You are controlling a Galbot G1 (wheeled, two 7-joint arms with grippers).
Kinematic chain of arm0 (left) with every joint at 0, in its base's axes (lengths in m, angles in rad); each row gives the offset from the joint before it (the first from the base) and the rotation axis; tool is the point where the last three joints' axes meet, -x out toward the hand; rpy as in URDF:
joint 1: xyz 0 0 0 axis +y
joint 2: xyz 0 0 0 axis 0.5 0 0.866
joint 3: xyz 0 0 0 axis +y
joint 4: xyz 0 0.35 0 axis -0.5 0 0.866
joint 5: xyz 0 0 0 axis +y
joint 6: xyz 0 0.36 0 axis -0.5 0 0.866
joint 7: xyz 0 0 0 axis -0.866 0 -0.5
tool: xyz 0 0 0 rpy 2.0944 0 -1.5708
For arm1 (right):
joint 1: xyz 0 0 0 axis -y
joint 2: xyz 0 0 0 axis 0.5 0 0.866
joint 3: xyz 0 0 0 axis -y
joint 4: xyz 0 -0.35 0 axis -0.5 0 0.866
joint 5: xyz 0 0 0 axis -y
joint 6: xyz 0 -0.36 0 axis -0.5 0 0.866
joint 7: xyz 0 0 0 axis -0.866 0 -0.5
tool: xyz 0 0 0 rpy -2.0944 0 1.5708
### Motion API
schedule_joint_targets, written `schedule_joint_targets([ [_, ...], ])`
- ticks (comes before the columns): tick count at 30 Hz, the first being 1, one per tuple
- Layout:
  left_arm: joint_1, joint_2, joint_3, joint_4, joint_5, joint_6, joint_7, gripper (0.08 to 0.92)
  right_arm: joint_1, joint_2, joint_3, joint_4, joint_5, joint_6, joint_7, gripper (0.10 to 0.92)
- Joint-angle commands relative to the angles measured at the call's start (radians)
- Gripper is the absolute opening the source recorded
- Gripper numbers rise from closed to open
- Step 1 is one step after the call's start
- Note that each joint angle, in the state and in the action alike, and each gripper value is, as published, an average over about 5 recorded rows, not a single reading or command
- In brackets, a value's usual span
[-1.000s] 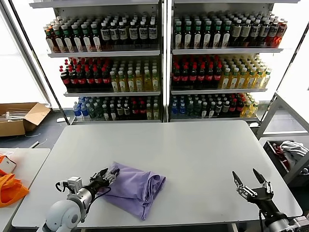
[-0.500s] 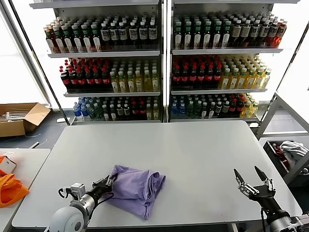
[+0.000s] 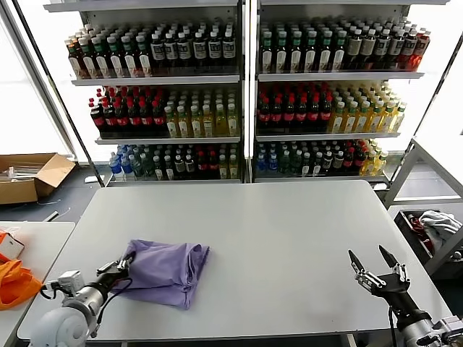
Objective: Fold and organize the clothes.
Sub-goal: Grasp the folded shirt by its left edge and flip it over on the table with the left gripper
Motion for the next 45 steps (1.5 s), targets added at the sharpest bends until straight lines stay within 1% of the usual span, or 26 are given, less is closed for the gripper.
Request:
schedule_joint_targets([
  [1,0.068,0.151,-0.45,-0.004,-0.125,0.014,0.011,0.143,0.019,-0.002,-0.026,-0.009,-0.001,-0.001,0.001,0.823],
  [4,0.077,0.217,-0.512,-0.012,-0.164,0.034,0.012,0.143,0.021,-0.001,-0.034,-0.012,-0.003,0.001,0.0,0.823],
  [7,0.094,0.259,-0.527,-0.038,-0.187,0.042,0.001,0.143,0.019,0.001,-0.033,-0.016,-0.003,0.011,0.001,0.823],
  [9,0.112,0.268,-0.499,-0.083,-0.189,0.038,-0.014,0.143,0.017,0.002,-0.03,-0.019,-0.002,0.018,0.003,0.823],
  [11,0.131,0.254,-0.436,-0.161,-0.184,0.04,-0.042,0.143,0.017,0.004,-0.028,-0.022,-0.002,0.022,0.004,0.823],
  [12,0.136,0.241,-0.399,-0.202,-0.18,0.045,-0.055,0.143,0.017,0.006,-0.028,-0.022,-0.002,0.022,0.004,0.823],
  [15,0.141,0.186,-0.231,-0.319,-0.155,0.07,-0.102,0.143,0.018,0.011,-0.028,-0.021,-0.004,0.022,0.005,0.823],
  [19,0.136,0.134,0.07,-0.428,-0.142,0.072,-0.21,0.143,0.011,0.015,-0.016,-0.014,-0.008,0.022,0.006,0.823],
  [22,0.111,0.11,0.306,-0.474,-0.166,0.068,-0.291,0.143,0.003,0.017,-0.001,-0.011,-0.01,0.021,0.006,0.823],
  [24,0.07,0.09,0.457,-0.466,-0.163,0.038,-0.312,0.143,0.001,0.019,0.003,-0.01,-0.01,0.018,0.007,0.823],
  [26,0.013,0.068,0.576,-0.432,-0.141,-0.006,-0.315,0.143,-0.002,0.021,0.001,-0.006,-0.013,0.014,0.008,0.823],
  [28,-0.053,0.043,0.662,-0.389,-0.131,-0.04,-0.315,0.143,-0.006,0.023,-0.002,0.002,-0.015,0.006,0.009,0.823],
  [30,-0.116,0.019,0.708,-0.351,-0.15,-0.045,-0.318,0.143,-0.014,0.022,-0.004,0.01,-0.017,-0.007,0.012,0.823],
  [33,-0.209,-0.035,0.726,-0.29,-0.188,-0.051,-0.346,0.143,-0.028,0.019,-0.009,0.033,-0.016,-0.067,0.035,0.823],
  [37,-0.317,-0.119,0.686,-0.219,-0.262,-0.085,-0.41,0.143,-0.034,0.016,-0.04,0.074,-0.008,-0.135,0.069,0.823],
  [39,-0.357,-0.15,0.674,-0.187,-0.296,-0.109,-0.443,0.143,-0.019,0.012,-0.067,0.079,-0.004,-0.154,0.084,0.823],
  [43,-0.407,-0.191,0.679,-0.137,-0.335,-0.154,-0.499,0.143,0.035,-0.007,-0.126,0.076,0.007,-0.19,0.114,0.823],
  [45,-0.417,-0.21,0.682,-0.121,-0.343,-0.173,-0.513,0.148,0.059,-0.016,-0.155,0.077,0.008,-0.204,0.117,0.823],
])
